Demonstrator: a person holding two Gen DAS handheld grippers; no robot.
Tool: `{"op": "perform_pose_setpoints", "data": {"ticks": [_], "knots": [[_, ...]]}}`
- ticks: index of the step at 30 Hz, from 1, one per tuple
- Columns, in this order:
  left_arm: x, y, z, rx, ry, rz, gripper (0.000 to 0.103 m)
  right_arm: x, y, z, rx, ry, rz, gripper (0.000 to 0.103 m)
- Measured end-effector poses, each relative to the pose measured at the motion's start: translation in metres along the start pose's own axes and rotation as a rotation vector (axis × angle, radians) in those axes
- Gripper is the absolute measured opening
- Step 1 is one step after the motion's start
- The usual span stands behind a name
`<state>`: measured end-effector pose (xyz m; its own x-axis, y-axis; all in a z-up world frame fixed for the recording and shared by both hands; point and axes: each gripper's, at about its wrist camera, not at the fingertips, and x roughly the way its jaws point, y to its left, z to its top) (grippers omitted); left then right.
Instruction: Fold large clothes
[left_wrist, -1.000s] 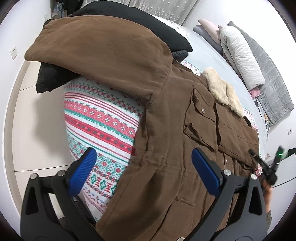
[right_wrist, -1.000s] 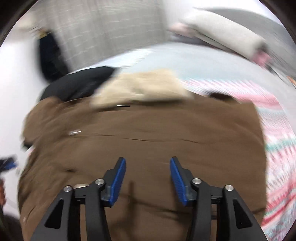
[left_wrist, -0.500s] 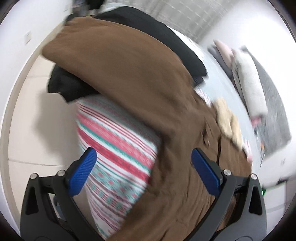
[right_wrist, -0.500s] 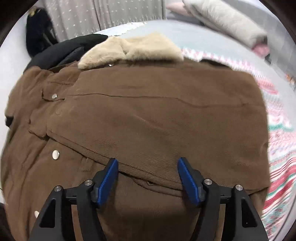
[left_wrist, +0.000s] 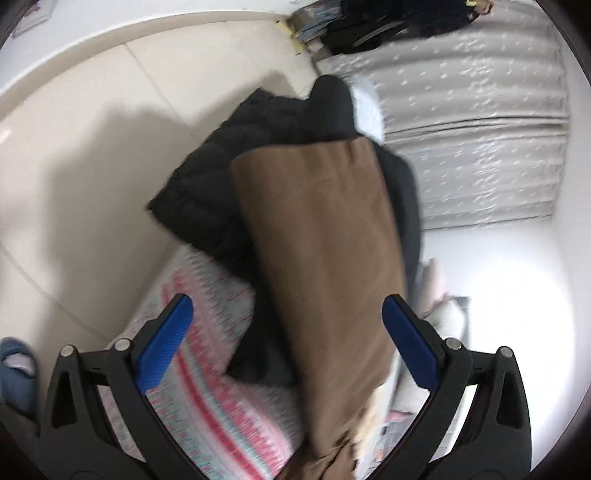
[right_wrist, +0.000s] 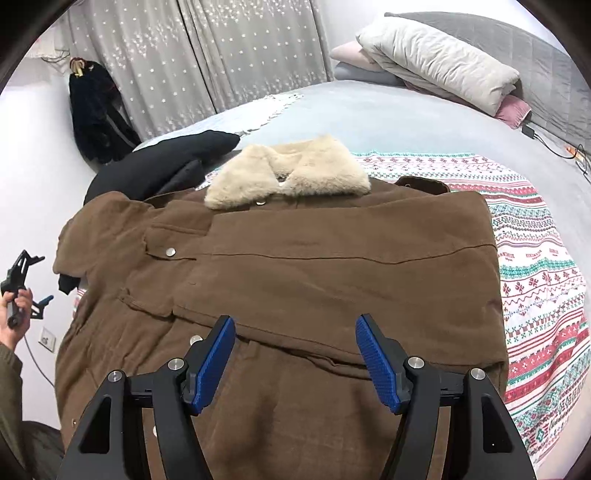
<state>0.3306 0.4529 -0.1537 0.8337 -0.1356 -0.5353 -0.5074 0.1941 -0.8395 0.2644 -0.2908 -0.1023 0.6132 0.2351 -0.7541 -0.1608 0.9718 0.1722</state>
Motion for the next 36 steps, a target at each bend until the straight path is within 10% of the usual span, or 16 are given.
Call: {"op": "perform_pose_setpoints", "data": {"ticks": [8,15,23,31,36], "knots": [[0.043,0.008,0.017,-0.025,-0.029,0.066,0.093,0.016,0.011,-0.001,-0.021,0.022,0.015,0.069],[0.03,-0.018,0.028,0.109,-0.169,0.109,0.01,0.019,0.006,-0.001,-0.007,0.024,0.001,0.069],[-0.006,-0.076,0.011,0.322,-0.355,0.096,0.007,0.016,-0.006,-0.001,0.044,0.03,0.022,0.069],[-0.076,-0.198,-0.102,0.743,-0.546,-0.175,0.007,0.003,-0.036,0.001,0.167,0.012,0.066,0.069],[-0.085,-0.251,-0.242,0.982,-0.304,-0.487,0.01,-0.004,-0.059,0.005,0.261,-0.015,0.09,0.069]]}}
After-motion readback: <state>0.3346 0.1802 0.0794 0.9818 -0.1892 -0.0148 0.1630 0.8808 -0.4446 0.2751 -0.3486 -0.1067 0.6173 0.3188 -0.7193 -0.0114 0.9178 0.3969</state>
